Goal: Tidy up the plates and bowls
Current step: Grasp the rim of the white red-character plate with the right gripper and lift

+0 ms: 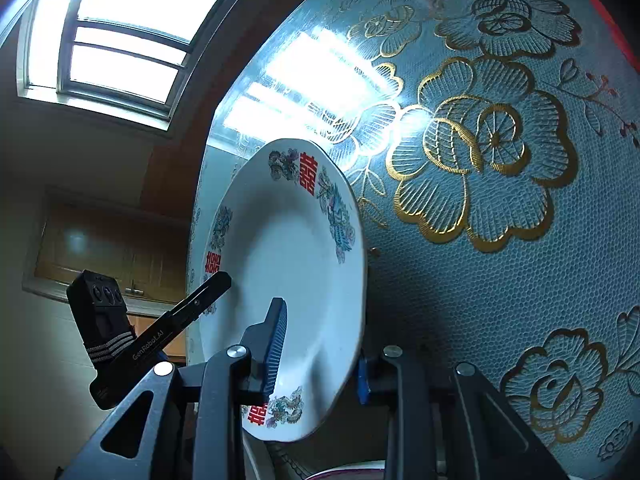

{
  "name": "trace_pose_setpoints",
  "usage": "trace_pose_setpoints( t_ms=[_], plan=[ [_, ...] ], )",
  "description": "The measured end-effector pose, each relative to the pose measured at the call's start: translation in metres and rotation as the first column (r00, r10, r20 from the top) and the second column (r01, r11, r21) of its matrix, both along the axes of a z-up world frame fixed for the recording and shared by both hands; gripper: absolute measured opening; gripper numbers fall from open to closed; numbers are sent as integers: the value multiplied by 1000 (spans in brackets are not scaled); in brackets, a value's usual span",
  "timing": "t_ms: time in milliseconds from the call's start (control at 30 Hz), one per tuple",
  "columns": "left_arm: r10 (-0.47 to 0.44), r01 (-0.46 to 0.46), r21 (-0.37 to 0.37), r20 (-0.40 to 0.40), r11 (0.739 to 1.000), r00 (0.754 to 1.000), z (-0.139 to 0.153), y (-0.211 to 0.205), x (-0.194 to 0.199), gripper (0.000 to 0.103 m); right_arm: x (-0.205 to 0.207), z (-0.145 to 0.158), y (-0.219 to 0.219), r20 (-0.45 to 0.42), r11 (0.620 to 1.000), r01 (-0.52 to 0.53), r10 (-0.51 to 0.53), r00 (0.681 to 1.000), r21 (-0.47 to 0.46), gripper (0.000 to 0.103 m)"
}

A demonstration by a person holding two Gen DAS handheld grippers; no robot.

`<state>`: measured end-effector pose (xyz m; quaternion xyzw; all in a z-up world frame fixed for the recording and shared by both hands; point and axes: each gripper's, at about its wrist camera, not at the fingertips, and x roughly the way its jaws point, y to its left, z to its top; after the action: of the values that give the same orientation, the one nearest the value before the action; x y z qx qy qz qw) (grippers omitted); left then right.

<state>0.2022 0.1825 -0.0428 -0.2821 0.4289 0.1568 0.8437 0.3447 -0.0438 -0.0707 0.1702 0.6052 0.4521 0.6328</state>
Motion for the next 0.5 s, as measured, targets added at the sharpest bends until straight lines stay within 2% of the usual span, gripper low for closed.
trace_pose_setpoints(
  t_ms=[167,300,400,500],
  plan=[
    [8,-8,-23,0,1000,1000,-3,3,6,29,0,2,-2,9,1000,6,-6,1000,-21,28],
    [10,-10,10,-9,1000,1000,-2,-1,12,32,2,7,-4,44,999,27,-25,999,-36,28],
    [2,-2,12,-1,1000,1000,-2,-4,13,31,0,9,-5,94,998,34,-28,995,-61,23],
    [-14,14,14,7,1000,1000,-3,-7,10,29,7,10,-9,125,994,60,-49,991,-90,14]
  ],
)
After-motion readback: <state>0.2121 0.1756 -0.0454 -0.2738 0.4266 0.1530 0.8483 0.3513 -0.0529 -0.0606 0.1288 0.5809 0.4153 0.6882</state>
